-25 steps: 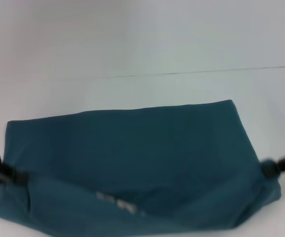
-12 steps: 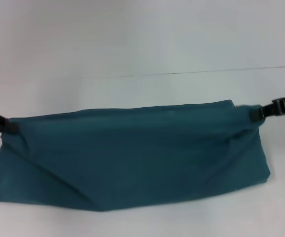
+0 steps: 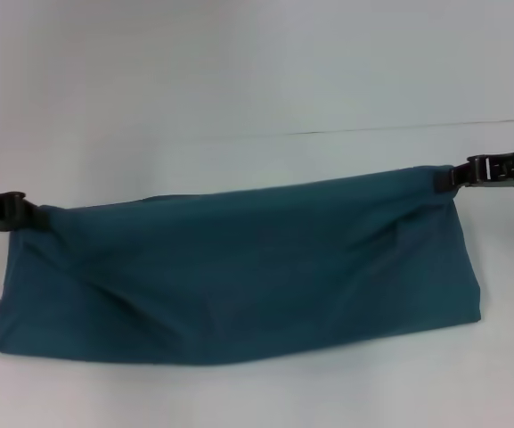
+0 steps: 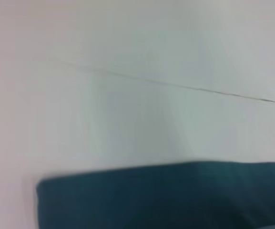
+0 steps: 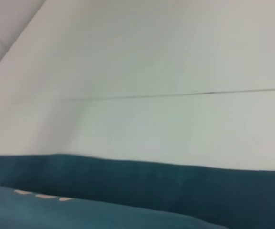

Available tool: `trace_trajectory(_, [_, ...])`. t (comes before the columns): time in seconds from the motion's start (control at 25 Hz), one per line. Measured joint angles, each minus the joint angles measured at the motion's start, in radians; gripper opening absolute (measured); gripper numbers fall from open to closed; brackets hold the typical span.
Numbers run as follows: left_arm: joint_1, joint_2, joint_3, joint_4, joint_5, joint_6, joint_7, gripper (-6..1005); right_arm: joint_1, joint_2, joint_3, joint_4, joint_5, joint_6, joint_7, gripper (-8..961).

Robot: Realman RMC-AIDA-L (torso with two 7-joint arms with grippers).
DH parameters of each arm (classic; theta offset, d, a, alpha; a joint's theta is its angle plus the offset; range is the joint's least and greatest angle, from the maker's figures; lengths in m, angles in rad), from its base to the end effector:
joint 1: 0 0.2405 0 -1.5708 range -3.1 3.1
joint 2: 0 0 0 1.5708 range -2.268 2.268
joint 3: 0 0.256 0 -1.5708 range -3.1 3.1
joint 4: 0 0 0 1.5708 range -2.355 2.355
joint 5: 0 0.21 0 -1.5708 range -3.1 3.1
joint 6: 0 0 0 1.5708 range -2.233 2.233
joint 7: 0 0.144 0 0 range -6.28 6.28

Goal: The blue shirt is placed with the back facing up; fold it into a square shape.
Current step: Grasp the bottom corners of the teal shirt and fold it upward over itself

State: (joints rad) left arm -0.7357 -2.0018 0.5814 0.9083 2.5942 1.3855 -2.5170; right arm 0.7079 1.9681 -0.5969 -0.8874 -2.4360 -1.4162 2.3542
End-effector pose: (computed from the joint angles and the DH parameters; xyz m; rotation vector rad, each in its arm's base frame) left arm -0.2685 0.4091 0.0814 -2.0833 -1.5895 -0.1925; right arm 0.2624 0.4076 0.0895 -2.2251 1.4428 0.2989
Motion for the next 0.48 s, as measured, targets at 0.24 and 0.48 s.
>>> trace_trajectory(0.24, [-0.008, -0.018, 0.062, -0.006, 0.002, -0.111, -0.015, 65, 0.001, 0.015, -0.012, 0.017, 0.0, 0.097, -0.001, 64])
trace_trajectory(0.48, [-0.011, -0.031, 0.072, -0.007, 0.009, -0.168, -0.017, 65, 0.001, 0.045, -0.042, 0.018, 0.002, 0.185, -0.005, 64])
